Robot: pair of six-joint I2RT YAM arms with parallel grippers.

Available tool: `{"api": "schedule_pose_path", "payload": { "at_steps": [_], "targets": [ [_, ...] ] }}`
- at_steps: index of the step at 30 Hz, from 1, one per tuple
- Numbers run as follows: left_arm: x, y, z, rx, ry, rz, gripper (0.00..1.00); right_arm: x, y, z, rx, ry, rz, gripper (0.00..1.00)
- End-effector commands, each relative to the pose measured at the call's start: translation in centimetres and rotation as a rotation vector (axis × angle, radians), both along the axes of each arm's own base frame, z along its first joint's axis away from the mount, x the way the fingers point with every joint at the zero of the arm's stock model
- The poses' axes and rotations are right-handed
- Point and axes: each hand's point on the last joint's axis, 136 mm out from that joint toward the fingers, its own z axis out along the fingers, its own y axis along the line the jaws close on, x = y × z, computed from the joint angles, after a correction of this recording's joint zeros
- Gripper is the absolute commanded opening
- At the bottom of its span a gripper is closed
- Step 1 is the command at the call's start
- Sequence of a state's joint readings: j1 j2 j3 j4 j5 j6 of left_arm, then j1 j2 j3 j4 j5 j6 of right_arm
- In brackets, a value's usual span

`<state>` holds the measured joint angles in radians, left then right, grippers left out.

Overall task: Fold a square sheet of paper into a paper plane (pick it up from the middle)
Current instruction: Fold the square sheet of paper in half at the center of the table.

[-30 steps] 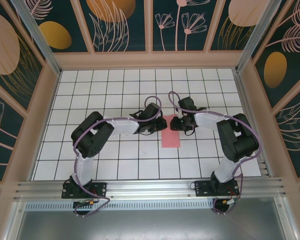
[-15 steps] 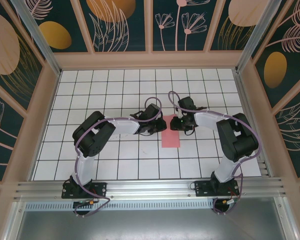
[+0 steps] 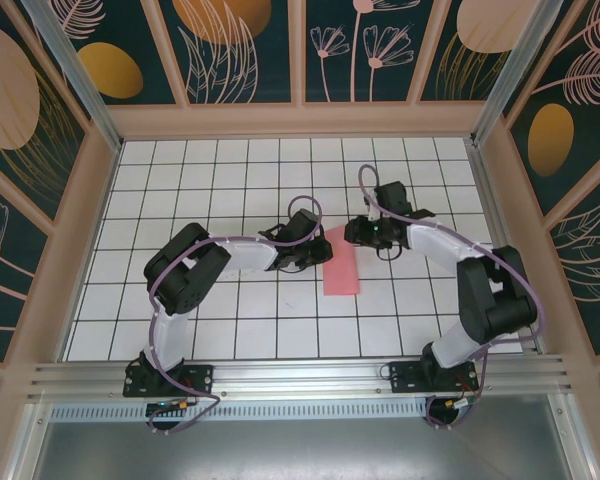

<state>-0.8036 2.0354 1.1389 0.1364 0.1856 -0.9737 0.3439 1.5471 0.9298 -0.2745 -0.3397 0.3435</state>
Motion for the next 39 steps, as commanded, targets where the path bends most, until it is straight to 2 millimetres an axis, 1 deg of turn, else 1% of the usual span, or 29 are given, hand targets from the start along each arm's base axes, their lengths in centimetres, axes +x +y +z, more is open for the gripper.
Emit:
{"api": "schedule_pose_path", "payload": {
  "at_steps": [1,5,8,13,19,25,27,29,31,34,35,37,39],
  "targets": [
    [-3.9,4.5,-6.7,0.206,0.183,0.023,0.15,-1.1,2.0,1.1,0.148,0.029,0.075,0.39],
    [-3.9,4.9,-7.1,0.232,0.19,0.034,0.15,-1.7,2.9,-0.6,0.187,0.099,0.111,0.26],
    [-4.0,5.4,-7.5,0.255,0.198,0.042,0.15,-1.7,2.6,-2.2,0.178,0.144,0.101,0.2],
    [-4.4,6.2,-8.3,0.299,0.217,0.05,0.15,-1.6,1.5,-4.5,0.172,0.194,0.067,0.17],
    [-5.1,7.1,-9.1,0.33,0.238,0.056,0.14,-2.0,0.1,-7.2,0.134,0.248,0.025,0.16],
    [-5.4,7.4,-9.5,0.34,0.247,0.059,0.14,-2.0,-0.8,-8.7,0.099,0.276,-0.005,0.14],
    [-5.4,7.5,-9.6,0.341,0.249,0.06,0.14,-2.0,-0.7,-8.7,0.098,0.279,-0.005,0.14],
    [-5.5,7.6,-9.7,0.347,0.253,0.061,0.14,-1.8,-0.4,-7.9,0.119,0.266,0.005,0.14],
    [-5.5,7.6,-9.7,0.348,0.251,0.059,0.14,-1.3,0.1,-6.3,0.153,0.23,0.022,0.14],
    [-5.4,7.6,-9.6,0.35,0.249,0.059,0.14,-1.2,0.5,-4.7,0.178,0.205,0.037,0.14],
    [-5.4,7.6,-9.6,0.351,0.251,0.059,0.14,-1.3,0.6,-4.5,0.187,0.206,0.04,0.14],
    [-5.4,7.6,-9.6,0.353,0.248,0.061,0.14,-2.3,0.8,-4.4,0.208,0.227,0.049,0.14],
    [-5.3,7.7,-9.6,0.353,0.248,0.062,0.14,-3.4,0.8,-4.8,0.208,0.256,0.047,0.14]
  ]
}}
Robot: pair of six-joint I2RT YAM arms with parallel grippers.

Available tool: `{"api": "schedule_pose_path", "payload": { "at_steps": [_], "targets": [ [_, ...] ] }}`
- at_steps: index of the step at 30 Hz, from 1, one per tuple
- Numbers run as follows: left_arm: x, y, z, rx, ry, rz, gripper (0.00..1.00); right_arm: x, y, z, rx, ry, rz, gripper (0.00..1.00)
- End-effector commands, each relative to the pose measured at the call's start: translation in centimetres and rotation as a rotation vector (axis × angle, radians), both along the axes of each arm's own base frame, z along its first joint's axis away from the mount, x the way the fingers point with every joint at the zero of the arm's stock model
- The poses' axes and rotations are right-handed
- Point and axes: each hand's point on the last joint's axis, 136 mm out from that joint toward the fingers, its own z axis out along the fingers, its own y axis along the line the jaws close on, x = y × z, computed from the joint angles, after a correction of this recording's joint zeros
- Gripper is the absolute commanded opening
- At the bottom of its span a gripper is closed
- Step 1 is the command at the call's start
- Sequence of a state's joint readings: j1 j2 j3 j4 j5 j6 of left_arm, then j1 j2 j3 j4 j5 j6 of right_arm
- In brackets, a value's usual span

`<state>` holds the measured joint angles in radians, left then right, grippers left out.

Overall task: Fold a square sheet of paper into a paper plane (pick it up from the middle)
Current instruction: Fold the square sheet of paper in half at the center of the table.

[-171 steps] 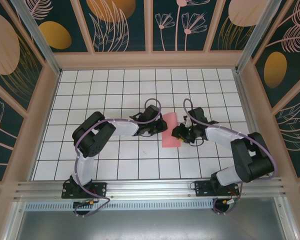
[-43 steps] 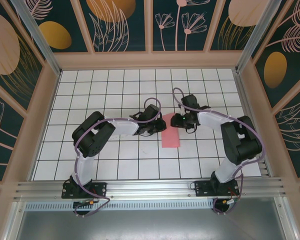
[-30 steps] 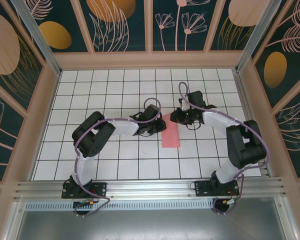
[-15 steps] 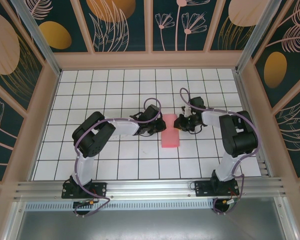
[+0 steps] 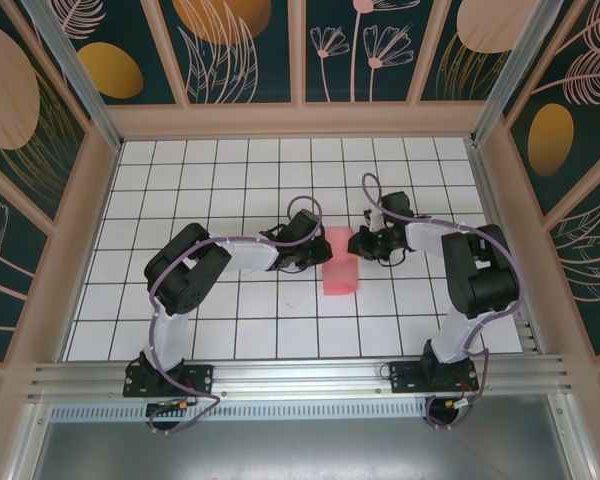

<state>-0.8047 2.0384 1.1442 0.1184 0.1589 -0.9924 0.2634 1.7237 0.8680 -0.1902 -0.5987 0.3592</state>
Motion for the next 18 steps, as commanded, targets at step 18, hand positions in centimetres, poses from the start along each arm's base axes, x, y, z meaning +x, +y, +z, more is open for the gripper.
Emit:
{"api": "schedule_pose_path", "payload": {
  "at_steps": [18],
  "targets": [
    [-5.5,7.3,-9.3,0.332,0.242,0.038,0.14,-3.9,-0.1,0.7,-0.043,0.095,-0.046,0.15]
  ]
}}
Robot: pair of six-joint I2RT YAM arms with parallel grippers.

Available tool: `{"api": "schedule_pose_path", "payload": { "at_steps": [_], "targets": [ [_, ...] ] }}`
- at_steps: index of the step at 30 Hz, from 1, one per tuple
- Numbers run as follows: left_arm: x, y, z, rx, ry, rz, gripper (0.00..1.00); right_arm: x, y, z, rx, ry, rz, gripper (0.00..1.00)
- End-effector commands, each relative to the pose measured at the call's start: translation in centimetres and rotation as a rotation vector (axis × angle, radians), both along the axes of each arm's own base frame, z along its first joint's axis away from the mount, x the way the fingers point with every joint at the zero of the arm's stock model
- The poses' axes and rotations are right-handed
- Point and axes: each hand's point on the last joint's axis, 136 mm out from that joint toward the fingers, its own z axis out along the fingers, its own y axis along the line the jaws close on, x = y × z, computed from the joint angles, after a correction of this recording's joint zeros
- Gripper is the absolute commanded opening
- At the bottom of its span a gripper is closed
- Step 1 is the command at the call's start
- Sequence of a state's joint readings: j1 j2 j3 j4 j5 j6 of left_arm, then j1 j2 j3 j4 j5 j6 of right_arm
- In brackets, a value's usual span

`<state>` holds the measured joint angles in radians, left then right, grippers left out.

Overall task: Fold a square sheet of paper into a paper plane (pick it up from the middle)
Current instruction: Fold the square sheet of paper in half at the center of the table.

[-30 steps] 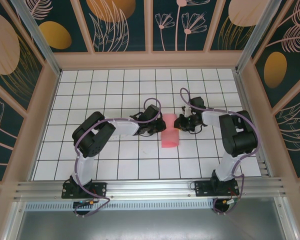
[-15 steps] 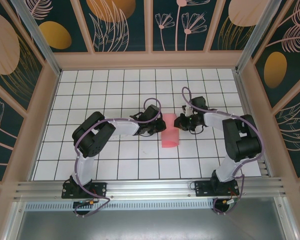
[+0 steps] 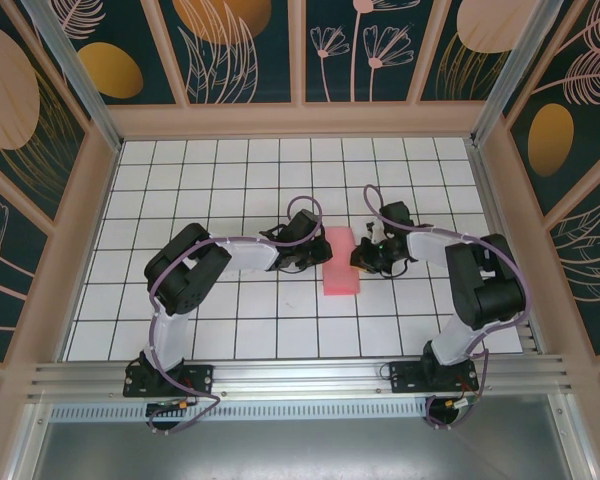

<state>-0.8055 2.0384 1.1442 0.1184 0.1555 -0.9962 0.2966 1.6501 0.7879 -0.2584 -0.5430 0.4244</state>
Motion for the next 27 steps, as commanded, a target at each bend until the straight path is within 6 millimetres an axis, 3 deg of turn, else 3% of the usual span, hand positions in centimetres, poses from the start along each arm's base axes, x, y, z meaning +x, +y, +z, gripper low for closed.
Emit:
{"api": "schedule_pose_path", "payload": {
  "at_steps": [1,12,14,18,20,27],
  "targets": [
    [-5.5,7.3,-9.3,0.33,0.242,0.033,0.14,-0.7,0.7,1.7,0.019,0.004,-0.008,0.15],
    [-5.5,7.3,-9.4,0.329,0.241,0.035,0.14,-5.8,-1.6,-3.4,-0.066,0.175,-0.103,0.15],
    [-5.6,7.4,-9.4,0.329,0.242,0.035,0.13,-5.5,-1.6,-3.0,-0.065,0.158,-0.104,0.15],
    [-5.5,7.4,-9.4,0.329,0.242,0.036,0.13,-3.9,-0.6,0.8,-0.001,0.058,-0.09,0.16],
    [-5.5,7.3,-9.4,0.328,0.24,0.035,0.13,-4.2,-0.1,1.5,0.035,0.055,-0.073,0.16],
    [-5.5,7.3,-9.5,0.329,0.241,0.037,0.13,-7.9,-1.0,-1.7,0.0,0.177,-0.08,0.16]
  ]
}}
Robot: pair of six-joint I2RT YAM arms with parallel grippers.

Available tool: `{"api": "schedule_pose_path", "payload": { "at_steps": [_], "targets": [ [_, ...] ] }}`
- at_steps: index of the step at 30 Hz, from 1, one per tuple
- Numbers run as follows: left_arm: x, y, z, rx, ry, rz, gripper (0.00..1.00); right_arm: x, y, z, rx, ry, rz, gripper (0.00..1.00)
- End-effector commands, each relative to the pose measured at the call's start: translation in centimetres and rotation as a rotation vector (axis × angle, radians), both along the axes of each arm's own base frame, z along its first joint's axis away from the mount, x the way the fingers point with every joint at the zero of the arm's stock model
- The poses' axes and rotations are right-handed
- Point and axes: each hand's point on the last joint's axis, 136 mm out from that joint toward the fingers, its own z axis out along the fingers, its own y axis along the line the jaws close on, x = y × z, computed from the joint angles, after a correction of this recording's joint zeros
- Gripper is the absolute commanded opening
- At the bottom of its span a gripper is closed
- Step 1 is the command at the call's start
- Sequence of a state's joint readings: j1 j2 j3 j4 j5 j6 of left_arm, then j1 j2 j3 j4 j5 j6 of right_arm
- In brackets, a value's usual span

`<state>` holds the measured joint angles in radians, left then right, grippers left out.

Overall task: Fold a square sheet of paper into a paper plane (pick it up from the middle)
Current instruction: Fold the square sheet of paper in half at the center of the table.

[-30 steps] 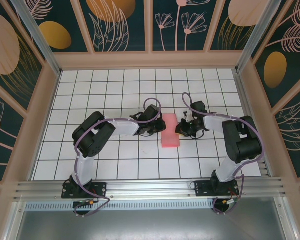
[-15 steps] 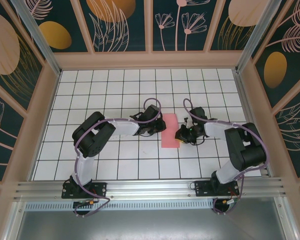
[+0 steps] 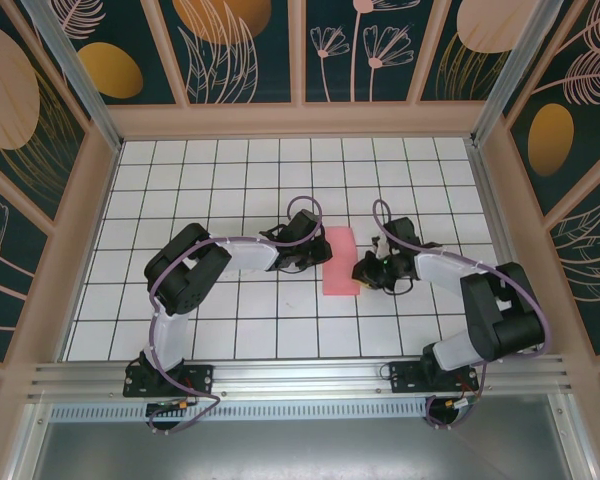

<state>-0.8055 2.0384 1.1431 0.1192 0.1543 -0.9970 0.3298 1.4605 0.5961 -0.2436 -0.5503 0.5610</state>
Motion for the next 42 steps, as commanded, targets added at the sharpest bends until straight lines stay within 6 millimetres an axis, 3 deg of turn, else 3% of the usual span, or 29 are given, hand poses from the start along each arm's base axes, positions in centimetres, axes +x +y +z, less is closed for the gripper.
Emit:
{"api": "schedule_pose_path", "payload": {
  "at_steps": [1,5,11,13,18,20,22,26,28,31,35,42],
  "targets": [
    [-5.5,7.3,-9.5,0.329,0.241,0.036,0.13,-3.4,-0.7,-2.4,-0.037,0.129,-0.007,0.16],
    [-5.4,7.2,-9.5,0.325,0.24,0.035,0.13,-4.4,-1.9,-3.7,-0.099,0.163,-0.03,0.16],
    [-5.5,7.3,-9.4,0.328,0.239,0.034,0.13,-2.5,-0.1,0.0,-0.035,0.052,0.011,0.16],
    [-5.4,7.3,-9.4,0.326,0.237,0.036,0.13,-2.7,0.4,0.2,-0.011,0.052,0.027,0.16],
    [-5.4,7.2,-9.3,0.324,0.236,0.034,0.13,-4.6,-0.9,-2.8,-0.08,0.127,0.018,0.16],
    [-5.4,7.2,-9.3,0.325,0.236,0.032,0.13,-4.4,-1.0,-3.0,-0.091,0.132,0.014,0.16],
    [-5.4,7.2,-9.2,0.327,0.235,0.03,0.13,-2.6,-0.1,-0.9,-0.053,0.062,0.018,0.16],
    [-5.4,7.2,-9.1,0.324,0.231,0.028,0.13,2.7,2.0,6.5,0.044,-0.161,0.024,0.17],
    [-5.3,7.0,-9.0,0.321,0.229,0.026,0.13,4.8,2.1,8.5,0.054,-0.24,0.008,0.18],
    [-5.3,7.1,-9.0,0.322,0.23,0.024,0.13,7.7,1.4,8.4,0.026,-0.29,-0.025,0.18],
    [-5.5,7.1,-9.0,0.317,0.231,0.024,0.13,10.3,2.1,7.4,0.093,-0.306,-0.025,0.17],
    [-5.5,7.0,-9.0,0.314,0.233,0.018,0.13,12.1,2.3,3.8,0.062,-0.296,-0.001,0.16]
  ]
}}
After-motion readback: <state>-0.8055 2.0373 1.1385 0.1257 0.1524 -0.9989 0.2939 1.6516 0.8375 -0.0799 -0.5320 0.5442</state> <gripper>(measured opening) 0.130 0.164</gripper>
